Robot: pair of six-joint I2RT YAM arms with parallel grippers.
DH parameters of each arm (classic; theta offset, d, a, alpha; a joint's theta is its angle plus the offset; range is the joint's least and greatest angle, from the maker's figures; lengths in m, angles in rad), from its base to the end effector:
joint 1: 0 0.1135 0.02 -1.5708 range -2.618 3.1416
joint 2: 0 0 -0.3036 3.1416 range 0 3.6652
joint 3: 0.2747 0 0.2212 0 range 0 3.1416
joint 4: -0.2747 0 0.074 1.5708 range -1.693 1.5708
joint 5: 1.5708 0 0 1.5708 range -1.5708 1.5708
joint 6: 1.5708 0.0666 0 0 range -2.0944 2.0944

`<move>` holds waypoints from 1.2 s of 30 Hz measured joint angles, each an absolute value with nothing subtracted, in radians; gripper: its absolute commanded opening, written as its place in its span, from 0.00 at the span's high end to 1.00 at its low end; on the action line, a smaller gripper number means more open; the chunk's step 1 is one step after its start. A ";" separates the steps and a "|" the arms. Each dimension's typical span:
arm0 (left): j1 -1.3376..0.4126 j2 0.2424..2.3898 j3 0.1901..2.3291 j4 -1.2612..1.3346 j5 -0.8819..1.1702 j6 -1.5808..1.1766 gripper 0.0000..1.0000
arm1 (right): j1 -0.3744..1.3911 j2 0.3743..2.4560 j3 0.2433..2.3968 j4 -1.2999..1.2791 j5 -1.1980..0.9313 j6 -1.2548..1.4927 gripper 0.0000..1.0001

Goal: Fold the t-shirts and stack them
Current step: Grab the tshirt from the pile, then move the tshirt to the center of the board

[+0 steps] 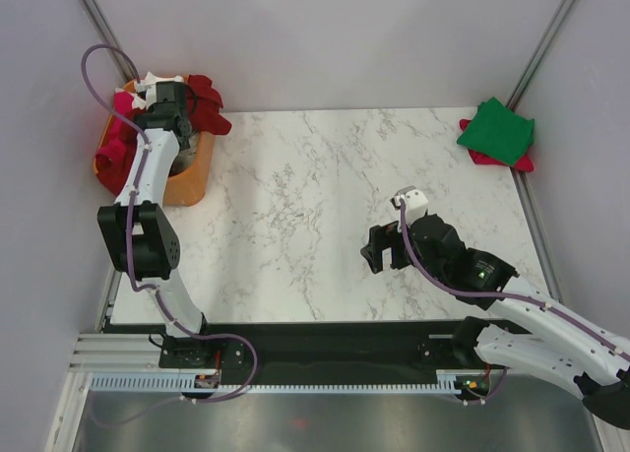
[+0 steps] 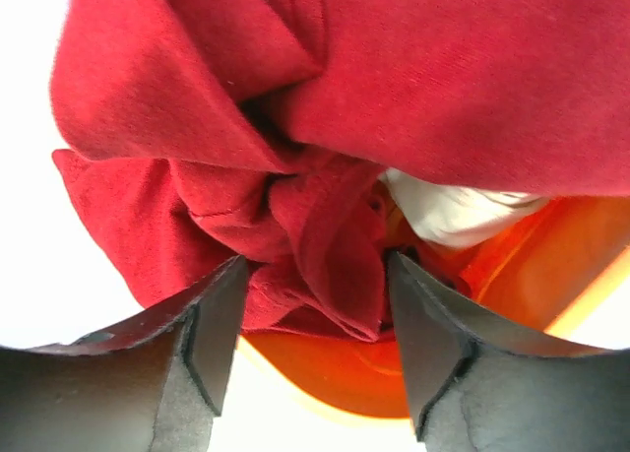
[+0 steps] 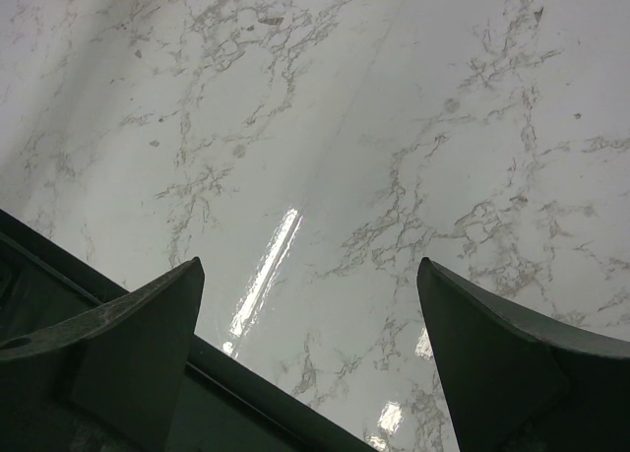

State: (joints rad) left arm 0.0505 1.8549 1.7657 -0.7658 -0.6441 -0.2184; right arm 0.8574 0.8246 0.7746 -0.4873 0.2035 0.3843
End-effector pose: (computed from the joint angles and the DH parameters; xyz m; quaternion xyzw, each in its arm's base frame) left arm 0.4035 0.0604 0.3497 -0.2290 0.8656 0.2675 0.3560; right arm 0.1078 0.1040 0.3145 -0.1539 0.8526 0.2141 0.4512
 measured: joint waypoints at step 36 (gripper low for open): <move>-0.508 1.335 2.368 -0.607 -0.163 -0.133 0.98 | 0.857 0.765 0.775 -0.491 0.290 0.390 0.02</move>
